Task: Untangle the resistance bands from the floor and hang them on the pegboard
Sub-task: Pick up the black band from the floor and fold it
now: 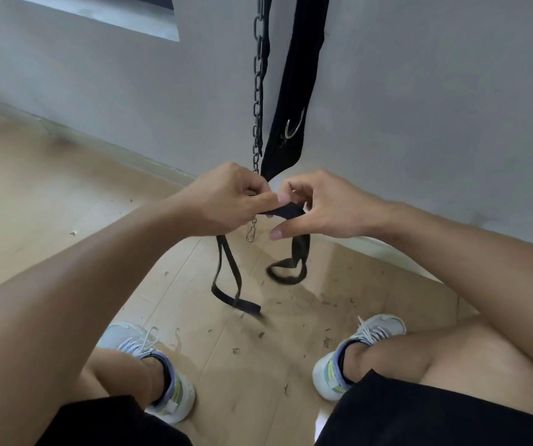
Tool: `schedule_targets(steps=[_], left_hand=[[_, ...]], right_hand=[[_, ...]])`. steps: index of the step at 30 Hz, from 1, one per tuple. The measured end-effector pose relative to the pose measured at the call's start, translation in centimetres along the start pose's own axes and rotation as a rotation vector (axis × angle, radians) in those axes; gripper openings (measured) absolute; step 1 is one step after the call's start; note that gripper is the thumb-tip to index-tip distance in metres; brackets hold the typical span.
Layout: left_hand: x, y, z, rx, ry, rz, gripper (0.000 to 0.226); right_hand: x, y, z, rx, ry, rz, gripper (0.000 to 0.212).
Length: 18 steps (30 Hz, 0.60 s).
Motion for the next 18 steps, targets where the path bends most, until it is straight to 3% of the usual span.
schedule_targets(steps=[4,7,9,12,14,18], left_hand=[[0.2,0.1,0.5,-0.058,-0.068,-0.002,0.042],[0.3,0.1,2.5,-0.249,-0.209,0.007,0.039],[0.1,-0.3,3.7,-0.306,-0.266,0.011,0.041],[-0.3,0.0,3.9,-0.230,-0.234,0.097,0.053],[-0.4,0.7,4.0,-0.163,-0.225,0.147,0.049],[-0.2,1.9,5.9,-0.113,-0.342,0.181,0.044]], right_hand=[[0.5,-0.6,0.2,-0.048,-0.011,0.002,0.026],[0.7,-2.3,-1.4,-0.130,0.121,-0.011,0.014],[0.5,-4.2,-2.8,-0.095,0.213,-0.048,0.017],[0.8,-6.5,-3.3,0.012,0.247,-0.090,0.015],[0.8,-7.5,-3.4,0.031,0.292,-0.112,0.014],[-0.5,-9.0,-3.7,0.280,0.502,-0.177,0.017]])
Point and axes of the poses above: each hand's wrist, its own x-axis towards the middle knuckle, its own z-axis out of the back of the hand, y = z × x, the point moved 8 cm from there along x, towards the middle knuckle, and after that the axes turned 14 degrees about -x, right-handed, at the moved point
